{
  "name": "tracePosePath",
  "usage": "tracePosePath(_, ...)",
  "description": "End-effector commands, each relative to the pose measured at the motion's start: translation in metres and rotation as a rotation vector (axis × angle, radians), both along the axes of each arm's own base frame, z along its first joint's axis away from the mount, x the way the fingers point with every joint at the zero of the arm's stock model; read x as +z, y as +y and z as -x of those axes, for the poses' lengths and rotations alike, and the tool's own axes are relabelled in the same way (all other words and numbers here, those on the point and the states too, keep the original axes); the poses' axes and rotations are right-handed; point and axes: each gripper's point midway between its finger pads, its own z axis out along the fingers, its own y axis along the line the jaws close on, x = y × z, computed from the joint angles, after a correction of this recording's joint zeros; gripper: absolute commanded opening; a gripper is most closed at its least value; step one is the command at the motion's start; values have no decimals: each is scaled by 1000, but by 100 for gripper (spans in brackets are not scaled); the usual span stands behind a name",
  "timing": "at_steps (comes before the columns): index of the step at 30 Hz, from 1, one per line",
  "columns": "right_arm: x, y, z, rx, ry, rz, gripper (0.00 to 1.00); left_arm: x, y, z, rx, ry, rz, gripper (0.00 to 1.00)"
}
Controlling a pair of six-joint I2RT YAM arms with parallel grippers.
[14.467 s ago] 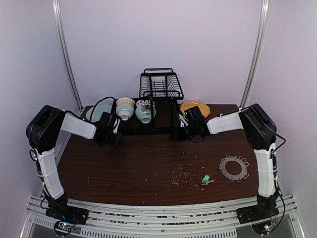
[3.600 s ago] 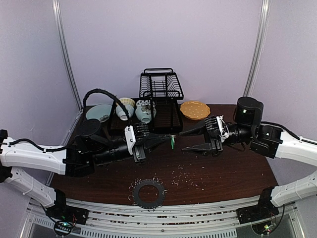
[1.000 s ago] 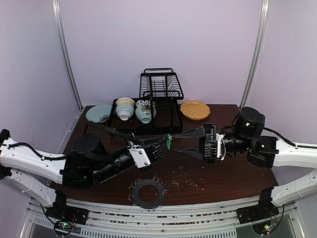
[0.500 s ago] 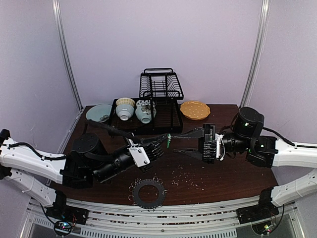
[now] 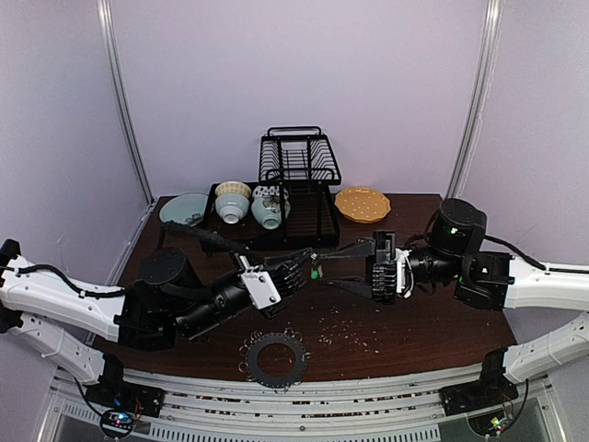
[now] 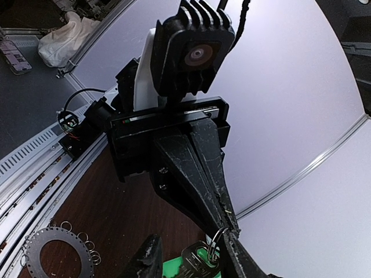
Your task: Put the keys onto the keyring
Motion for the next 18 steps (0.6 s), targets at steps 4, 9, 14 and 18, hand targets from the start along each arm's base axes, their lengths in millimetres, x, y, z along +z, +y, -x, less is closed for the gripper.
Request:
tracePosePath(4,43,-16,-29,-143,173,-153,36,19,3,6,-24,-12,82,0)
tracePosePath(9,53,-25,-28,-130,282,-126,40,18,4,10,-44,-23,64,0)
tracePosePath(14,48,-23,-22,-98,310,-87,36,18,3,12,-60,-14,59,0)
tracePosePath(18,38,-18,-2,-3,265,-42,41,21,2,13,-72,0,75,0)
